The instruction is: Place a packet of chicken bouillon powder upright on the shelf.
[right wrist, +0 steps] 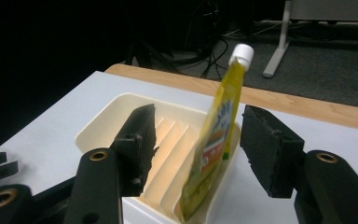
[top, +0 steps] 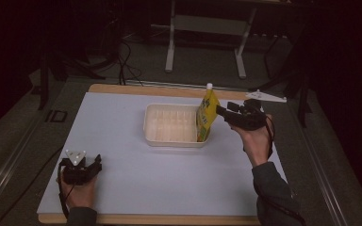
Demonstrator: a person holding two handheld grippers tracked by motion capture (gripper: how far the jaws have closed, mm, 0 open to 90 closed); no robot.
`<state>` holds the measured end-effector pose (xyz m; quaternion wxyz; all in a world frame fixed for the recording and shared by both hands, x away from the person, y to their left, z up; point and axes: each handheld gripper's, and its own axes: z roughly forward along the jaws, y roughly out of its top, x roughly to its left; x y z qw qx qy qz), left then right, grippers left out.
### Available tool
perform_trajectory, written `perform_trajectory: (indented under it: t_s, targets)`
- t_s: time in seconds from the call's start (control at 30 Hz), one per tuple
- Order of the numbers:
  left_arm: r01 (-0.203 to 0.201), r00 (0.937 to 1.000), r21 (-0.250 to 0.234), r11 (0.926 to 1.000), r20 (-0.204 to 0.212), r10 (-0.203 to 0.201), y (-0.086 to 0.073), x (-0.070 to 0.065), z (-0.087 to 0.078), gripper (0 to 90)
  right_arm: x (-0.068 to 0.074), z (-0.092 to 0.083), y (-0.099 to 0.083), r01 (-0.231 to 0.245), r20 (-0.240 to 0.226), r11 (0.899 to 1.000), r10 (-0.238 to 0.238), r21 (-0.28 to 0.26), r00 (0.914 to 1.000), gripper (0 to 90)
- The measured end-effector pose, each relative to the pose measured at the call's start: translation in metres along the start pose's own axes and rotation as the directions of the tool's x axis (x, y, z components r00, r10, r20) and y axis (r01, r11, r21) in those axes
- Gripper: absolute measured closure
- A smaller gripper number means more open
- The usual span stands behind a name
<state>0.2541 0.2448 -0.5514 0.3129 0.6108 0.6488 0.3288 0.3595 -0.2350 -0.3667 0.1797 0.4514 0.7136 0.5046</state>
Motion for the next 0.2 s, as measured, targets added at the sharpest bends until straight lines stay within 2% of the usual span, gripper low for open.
perform_trajectory:
  t_s: [0.07, 0.17, 0.2]
  targets:
    - [-0.001, 0.9999, 0.004, 1.0000, -0.014, 0.001, 0.000, -0.001, 0.000, 36.5, -0.001, -0.005, -0.008, 0.001, 0.007, 1.000, -0.001, -0.002, 1.0000, 44.0]
    - [0.005, 0.9983, 0.026, 0.9997, -0.058, -0.003, 0.001, -0.002, 0.002, 29.8, -0.007, -0.009, -0.021, 0.008, 0.054, 1.000, -0.008, 0.008, 0.9985, 43.9]
    - [0.007, 0.9979, 0.032, 0.9995, -0.065, -0.004, 0.001, -0.003, 0.003, 26.7, -0.011, -0.010, -0.029, -0.008, 0.075, 1.000, 0.007, 0.015, 0.9972, 43.4]
